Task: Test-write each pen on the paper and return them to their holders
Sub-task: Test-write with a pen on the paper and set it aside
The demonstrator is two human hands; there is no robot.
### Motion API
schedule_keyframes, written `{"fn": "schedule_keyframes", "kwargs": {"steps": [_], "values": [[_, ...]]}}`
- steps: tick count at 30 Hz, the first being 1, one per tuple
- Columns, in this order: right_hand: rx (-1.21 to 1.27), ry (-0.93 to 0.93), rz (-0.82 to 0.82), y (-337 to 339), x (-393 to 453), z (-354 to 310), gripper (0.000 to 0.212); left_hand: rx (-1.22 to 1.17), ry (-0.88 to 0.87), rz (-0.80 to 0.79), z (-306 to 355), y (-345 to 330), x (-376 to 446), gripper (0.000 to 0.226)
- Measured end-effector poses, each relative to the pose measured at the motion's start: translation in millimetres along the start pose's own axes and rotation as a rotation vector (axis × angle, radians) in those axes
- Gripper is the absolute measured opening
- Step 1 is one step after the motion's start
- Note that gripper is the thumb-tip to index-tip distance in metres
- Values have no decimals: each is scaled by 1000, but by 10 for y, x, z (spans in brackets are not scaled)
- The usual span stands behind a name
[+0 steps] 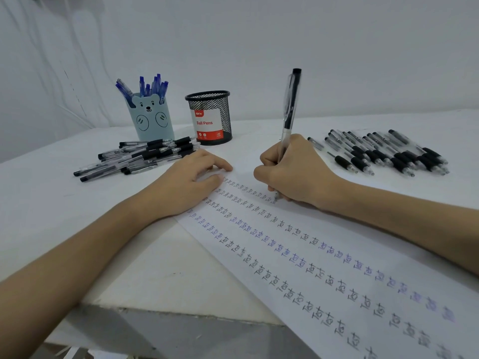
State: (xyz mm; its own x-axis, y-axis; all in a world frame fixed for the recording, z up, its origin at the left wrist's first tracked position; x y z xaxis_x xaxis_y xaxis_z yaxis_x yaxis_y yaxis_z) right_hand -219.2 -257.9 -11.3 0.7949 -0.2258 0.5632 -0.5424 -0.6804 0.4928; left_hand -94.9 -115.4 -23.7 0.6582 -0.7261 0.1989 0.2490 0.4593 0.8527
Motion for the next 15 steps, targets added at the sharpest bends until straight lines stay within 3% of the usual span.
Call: {"fn": "schedule_keyframes", "kwargs": {"steps": [3,8,11,15], "values": [[63,-81,55,29,23,13,51,25,-13,10,8,1,-16,19],[272,-286,89,153,39,-9,25,96,2,128,58,37,-84,47],[205,-272,100,270,117,-14,32,201,-4,166,130,39,-135,59],[106,-227,131,477,185,18,23,280,-20,100,159,2,-135,66]]}}
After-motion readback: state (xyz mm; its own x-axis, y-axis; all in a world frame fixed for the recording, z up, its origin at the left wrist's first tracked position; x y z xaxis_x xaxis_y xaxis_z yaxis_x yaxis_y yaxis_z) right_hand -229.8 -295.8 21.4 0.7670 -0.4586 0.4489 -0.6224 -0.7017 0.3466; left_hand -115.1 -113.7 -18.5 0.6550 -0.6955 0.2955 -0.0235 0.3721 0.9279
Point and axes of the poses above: each hand's wrist, its own x-axis towards the middle knuckle, its own y-axis out of the back of the hand, z = x × y, the point moved 1 cm from there along x, towards the middle knuckle, and after that the axes turned 14 degrees about y, right-handed, at the moved point
